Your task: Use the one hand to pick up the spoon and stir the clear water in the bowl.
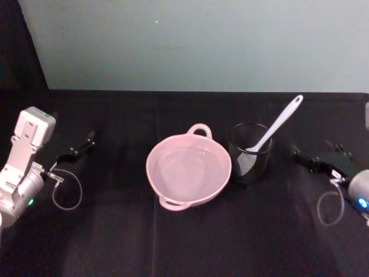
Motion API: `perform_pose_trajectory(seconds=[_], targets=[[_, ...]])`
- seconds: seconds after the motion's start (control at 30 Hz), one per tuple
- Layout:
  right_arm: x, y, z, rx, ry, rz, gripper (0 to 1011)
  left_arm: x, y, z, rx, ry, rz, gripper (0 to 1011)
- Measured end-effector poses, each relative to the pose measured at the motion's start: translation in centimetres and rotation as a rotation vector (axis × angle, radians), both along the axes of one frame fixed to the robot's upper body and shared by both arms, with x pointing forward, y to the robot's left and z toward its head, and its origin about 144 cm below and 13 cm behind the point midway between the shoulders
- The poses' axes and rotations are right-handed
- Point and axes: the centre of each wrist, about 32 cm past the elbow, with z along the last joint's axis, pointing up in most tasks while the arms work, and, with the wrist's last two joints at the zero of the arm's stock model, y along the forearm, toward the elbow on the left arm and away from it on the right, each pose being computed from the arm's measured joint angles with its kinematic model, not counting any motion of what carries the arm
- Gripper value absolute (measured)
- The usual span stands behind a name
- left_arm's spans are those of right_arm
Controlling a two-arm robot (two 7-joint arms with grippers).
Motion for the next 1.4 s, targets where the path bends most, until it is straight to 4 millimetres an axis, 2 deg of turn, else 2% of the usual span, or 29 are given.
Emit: perform_pose_trajectory(seconds=[0.17,0.4,0.83,1.4], targets=[[1.6,0.5,-1.5,-0.035,-0.150,0.027,1003,0.0,0.0,0.0,0.000,0.000,0.000,1011],[2.3,1.1,-2.5,-0.060,-0.255,0.047,1003,0.0,0.0,0.0,0.000,0.000,0.000,1011],[1.7,1.4,-3.7,-0.100,-0.219,0.008,1003,0.0,0.0,0.0,0.000,0.000,0.000,1011],[1.8,1.4,-3.6,-0.099,-0.219,0.009,1002,0.0,0.0,0.0,0.000,0.000,0.000,1011]])
